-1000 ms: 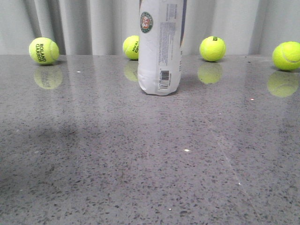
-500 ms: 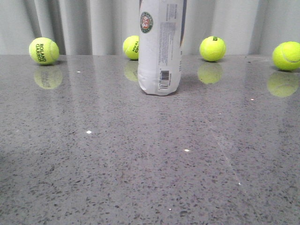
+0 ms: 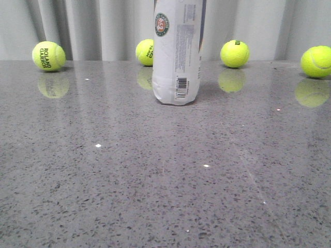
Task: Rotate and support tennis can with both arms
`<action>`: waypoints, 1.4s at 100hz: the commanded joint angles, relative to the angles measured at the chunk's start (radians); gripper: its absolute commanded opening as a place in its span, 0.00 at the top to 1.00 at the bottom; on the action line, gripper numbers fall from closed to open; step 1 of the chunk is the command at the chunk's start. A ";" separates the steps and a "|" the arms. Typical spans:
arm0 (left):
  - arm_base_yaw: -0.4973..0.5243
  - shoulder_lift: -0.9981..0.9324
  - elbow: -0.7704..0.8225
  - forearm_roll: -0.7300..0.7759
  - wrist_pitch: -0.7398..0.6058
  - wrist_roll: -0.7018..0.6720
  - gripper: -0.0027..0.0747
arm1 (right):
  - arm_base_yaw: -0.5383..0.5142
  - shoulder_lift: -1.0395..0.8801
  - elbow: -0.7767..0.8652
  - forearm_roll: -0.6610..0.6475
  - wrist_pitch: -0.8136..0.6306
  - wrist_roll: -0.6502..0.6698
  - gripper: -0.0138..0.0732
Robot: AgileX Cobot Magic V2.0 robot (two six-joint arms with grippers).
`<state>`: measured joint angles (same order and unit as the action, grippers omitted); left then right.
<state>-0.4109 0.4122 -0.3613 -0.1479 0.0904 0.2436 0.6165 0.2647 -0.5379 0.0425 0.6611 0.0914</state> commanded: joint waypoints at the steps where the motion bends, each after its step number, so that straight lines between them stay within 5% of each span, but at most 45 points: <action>1: 0.067 -0.028 0.022 0.019 -0.122 -0.122 0.99 | -0.004 0.010 -0.022 -0.007 -0.083 -0.006 0.92; 57: 0.368 -0.351 0.277 0.080 -0.063 -0.195 0.99 | -0.004 0.010 -0.022 -0.007 -0.083 -0.006 0.92; 86: 0.404 -0.449 0.407 0.072 -0.048 -0.205 0.99 | -0.004 0.010 -0.022 -0.007 -0.082 -0.006 0.92; 140: 0.406 -0.449 0.406 0.057 -0.017 -0.205 0.99 | -0.004 0.010 -0.022 -0.007 -0.080 -0.006 0.92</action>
<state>-0.0063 -0.0032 0.0000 -0.0811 0.1480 0.0496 0.6165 0.2647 -0.5379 0.0425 0.6595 0.0914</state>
